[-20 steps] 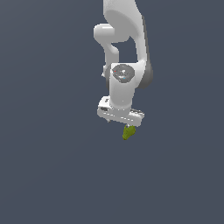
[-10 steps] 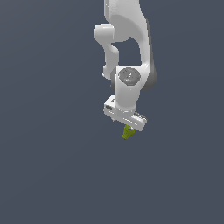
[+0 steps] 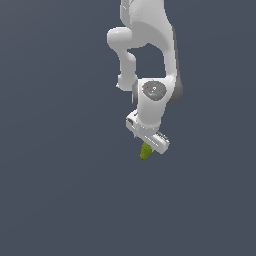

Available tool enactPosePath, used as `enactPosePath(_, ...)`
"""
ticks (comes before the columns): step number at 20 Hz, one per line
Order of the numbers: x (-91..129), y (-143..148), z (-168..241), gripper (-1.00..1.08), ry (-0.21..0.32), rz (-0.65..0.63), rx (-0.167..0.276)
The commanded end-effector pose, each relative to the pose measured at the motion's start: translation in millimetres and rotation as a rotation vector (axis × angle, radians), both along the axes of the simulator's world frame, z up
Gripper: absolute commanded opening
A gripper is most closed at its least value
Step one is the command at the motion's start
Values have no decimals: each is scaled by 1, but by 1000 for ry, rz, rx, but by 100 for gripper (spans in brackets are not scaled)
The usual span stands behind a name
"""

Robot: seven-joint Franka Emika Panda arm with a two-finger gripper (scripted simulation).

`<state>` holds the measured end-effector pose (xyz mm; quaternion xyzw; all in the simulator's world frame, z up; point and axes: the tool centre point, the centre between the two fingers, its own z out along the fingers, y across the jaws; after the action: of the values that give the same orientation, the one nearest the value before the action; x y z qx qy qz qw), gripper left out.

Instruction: Pick up the object and move it to a goal position.

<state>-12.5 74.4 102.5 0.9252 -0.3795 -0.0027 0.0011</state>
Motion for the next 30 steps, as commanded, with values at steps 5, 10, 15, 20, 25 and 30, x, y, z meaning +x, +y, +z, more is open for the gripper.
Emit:
enactPosePath(5, -2, 10, -7, 100, -3, -125, 0)
enactPosePath(10, -4, 15, -10, 100, -5, -184, -1)
enactPosePath(15, -4, 17, -11, 100, -6, -212, -1)
enactPosePath(20, -4, 17, -13, 100, -6, -210, -1)
enactPosePath(25, -5, 17, -30, 100, -6, -211, -1)
enactPosePath(30, -6, 17, -54, 100, -6, -214, -1)
